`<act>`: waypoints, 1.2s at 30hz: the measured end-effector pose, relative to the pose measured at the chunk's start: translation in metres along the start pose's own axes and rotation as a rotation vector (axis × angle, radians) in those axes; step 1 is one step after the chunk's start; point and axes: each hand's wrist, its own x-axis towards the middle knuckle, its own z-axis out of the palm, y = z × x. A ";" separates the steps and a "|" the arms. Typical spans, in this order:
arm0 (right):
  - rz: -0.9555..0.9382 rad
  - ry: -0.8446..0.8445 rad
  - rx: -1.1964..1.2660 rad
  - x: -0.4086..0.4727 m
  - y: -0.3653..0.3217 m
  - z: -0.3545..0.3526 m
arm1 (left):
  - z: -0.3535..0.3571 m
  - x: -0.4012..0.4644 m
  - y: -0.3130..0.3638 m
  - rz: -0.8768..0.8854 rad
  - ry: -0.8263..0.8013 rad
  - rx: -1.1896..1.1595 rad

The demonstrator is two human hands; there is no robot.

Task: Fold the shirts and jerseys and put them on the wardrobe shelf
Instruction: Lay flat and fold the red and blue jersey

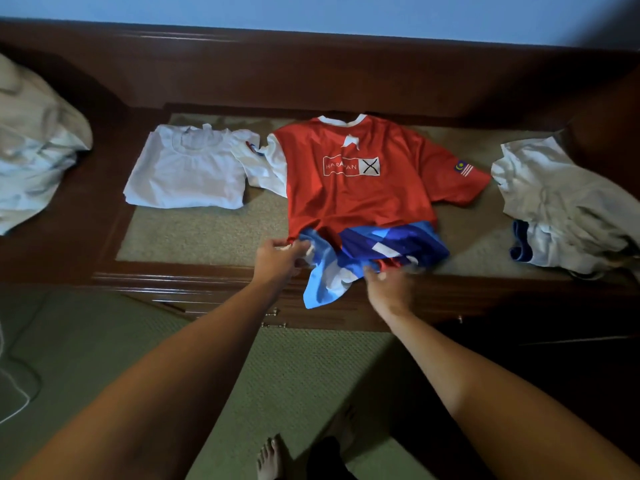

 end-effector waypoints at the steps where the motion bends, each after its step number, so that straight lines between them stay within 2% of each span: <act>1: 0.115 -0.184 -0.014 -0.013 -0.003 0.009 | -0.001 -0.002 -0.003 -0.038 -0.031 0.008; 2: 0.263 -0.367 0.031 -0.026 -0.009 0.016 | -0.002 -0.004 -0.006 -0.076 -0.063 0.002; 4: 0.451 -0.617 0.217 -0.041 -0.017 0.030 | -0.007 -0.008 -0.013 -0.113 -0.117 0.005; 6: 0.525 -0.683 0.456 -0.049 -0.021 0.040 | -0.014 -0.011 -0.017 -0.082 -0.157 0.050; 8: 0.556 -0.628 0.631 -0.051 -0.020 0.049 | -0.024 -0.011 -0.022 -0.079 -0.215 0.042; 12: 0.646 -0.500 0.676 -0.056 -0.017 0.061 | -0.043 -0.011 -0.024 -0.068 -0.199 0.005; 15: 0.715 -0.494 0.781 -0.058 -0.015 0.069 | -0.055 -0.015 -0.027 -0.049 -0.201 -0.001; 18: 0.668 -0.501 0.808 -0.059 -0.017 0.078 | -0.066 -0.022 -0.032 -0.031 -0.200 -0.005; 25: 0.480 -0.182 0.885 -0.071 -0.015 0.073 | -0.091 -0.026 -0.041 -0.055 -0.177 -0.064; 30: 0.310 -0.070 0.892 -0.079 -0.008 0.070 | -0.104 -0.032 -0.044 -0.035 -0.121 -0.033; 32: 0.299 -0.079 0.874 -0.083 -0.010 0.069 | -0.107 -0.036 -0.045 -0.022 -0.118 0.011; 36: 0.441 -0.102 0.802 -0.088 -0.006 0.068 | -0.111 -0.040 -0.050 0.079 -0.106 0.166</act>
